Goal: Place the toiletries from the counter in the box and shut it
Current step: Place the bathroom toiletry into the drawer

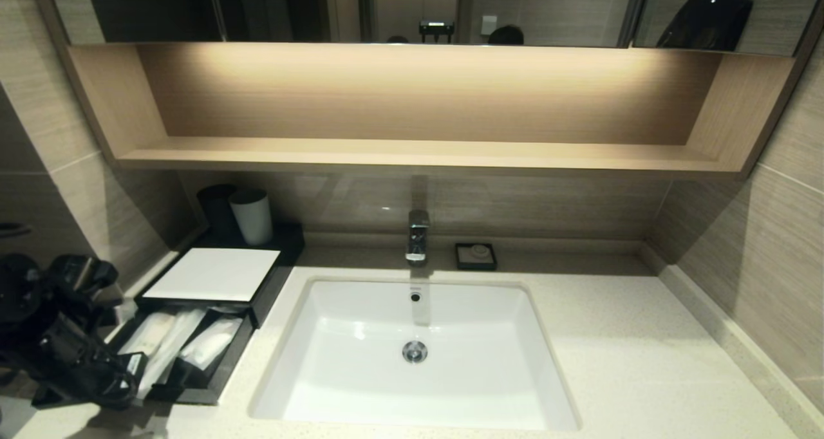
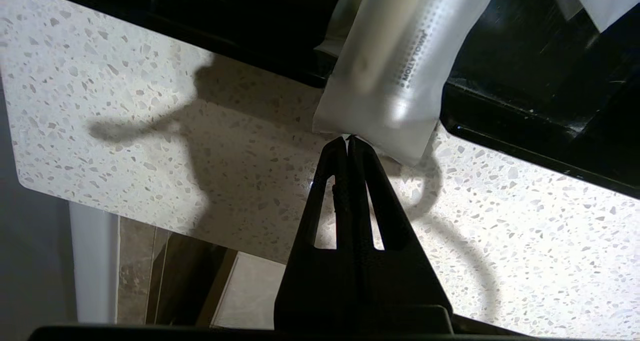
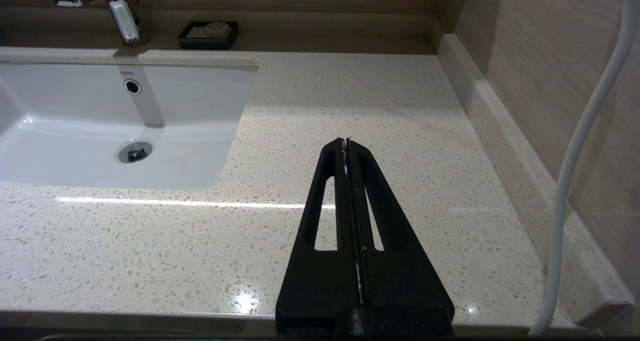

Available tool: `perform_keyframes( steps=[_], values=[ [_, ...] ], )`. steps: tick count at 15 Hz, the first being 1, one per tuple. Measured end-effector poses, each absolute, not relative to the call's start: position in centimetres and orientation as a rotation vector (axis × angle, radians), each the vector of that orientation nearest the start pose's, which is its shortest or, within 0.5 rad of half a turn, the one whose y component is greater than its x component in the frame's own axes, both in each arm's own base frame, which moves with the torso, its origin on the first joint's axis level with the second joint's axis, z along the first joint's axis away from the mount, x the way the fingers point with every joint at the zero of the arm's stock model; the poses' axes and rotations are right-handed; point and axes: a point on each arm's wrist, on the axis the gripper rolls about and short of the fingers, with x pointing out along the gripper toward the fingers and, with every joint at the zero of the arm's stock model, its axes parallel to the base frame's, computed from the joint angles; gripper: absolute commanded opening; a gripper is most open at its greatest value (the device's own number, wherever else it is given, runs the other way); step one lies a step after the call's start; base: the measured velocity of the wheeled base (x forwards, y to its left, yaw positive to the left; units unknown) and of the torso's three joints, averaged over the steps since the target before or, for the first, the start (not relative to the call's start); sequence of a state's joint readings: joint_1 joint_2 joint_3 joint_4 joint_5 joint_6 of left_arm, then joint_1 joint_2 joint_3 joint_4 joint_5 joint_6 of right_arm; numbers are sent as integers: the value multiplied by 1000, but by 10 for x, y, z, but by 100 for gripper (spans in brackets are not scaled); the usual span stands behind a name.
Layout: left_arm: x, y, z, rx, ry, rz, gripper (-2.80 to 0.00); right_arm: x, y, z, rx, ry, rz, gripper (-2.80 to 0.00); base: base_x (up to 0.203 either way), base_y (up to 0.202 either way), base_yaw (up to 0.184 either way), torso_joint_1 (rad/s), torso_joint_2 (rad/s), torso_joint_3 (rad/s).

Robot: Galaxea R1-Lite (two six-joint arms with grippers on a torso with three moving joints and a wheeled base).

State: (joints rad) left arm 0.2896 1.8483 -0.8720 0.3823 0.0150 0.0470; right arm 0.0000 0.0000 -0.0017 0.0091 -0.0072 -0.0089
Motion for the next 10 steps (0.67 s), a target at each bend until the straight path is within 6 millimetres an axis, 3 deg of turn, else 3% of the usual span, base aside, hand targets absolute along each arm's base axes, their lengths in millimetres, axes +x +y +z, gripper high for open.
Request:
perform_keyframes(
  steps=[10],
  values=[
    [262,74,86,-163,1339,234,-280,-23,0,75,-9,7,-8,-280,0,0,0,0,0,0]
  ],
)
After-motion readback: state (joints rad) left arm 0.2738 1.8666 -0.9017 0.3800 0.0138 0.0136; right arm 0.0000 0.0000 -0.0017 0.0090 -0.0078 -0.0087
